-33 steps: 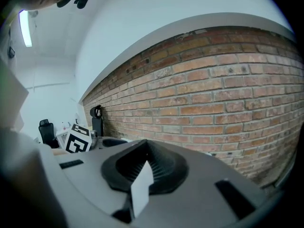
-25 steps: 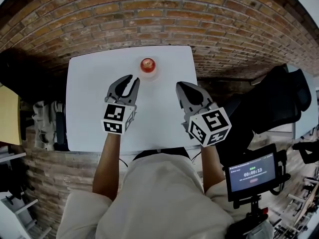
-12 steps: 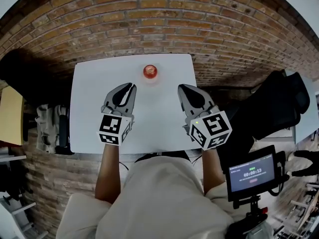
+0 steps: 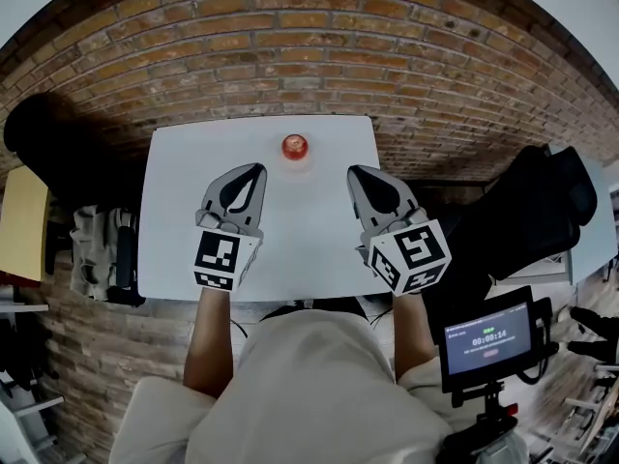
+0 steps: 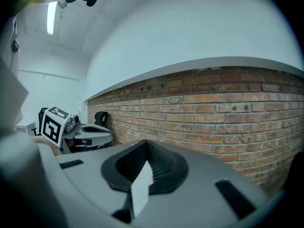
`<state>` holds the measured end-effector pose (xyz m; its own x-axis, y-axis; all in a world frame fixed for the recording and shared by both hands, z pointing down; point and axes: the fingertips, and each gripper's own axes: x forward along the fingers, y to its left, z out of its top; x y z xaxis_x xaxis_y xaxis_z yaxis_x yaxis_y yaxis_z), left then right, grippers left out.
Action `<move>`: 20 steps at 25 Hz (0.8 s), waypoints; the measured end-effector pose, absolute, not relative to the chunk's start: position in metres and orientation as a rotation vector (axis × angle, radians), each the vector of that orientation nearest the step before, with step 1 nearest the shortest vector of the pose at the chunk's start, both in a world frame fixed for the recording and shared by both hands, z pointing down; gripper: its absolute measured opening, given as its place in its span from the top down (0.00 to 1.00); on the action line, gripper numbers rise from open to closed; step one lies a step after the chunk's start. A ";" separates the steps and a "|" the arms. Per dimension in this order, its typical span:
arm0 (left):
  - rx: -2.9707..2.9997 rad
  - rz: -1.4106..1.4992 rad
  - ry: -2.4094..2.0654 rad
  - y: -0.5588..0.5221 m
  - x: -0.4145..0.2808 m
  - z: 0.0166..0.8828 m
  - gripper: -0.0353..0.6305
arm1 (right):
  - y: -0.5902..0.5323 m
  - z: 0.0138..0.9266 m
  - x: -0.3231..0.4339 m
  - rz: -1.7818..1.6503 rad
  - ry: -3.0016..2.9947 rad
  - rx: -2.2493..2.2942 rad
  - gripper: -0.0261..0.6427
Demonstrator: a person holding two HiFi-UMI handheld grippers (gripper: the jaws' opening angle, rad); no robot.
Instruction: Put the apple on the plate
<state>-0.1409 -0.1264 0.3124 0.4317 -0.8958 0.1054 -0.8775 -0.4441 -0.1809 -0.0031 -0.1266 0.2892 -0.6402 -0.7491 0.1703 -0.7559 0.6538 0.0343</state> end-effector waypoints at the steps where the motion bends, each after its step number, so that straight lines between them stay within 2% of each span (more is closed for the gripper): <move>1: -2.569 -0.278 1.595 -0.125 -0.140 0.310 0.93 | -0.126 0.289 -0.004 0.057 -2.703 1.236 0.96; 20: -2.569 -0.216 1.557 -0.105 -0.137 0.292 0.94 | -0.115 0.282 -0.009 0.057 -2.696 1.267 0.96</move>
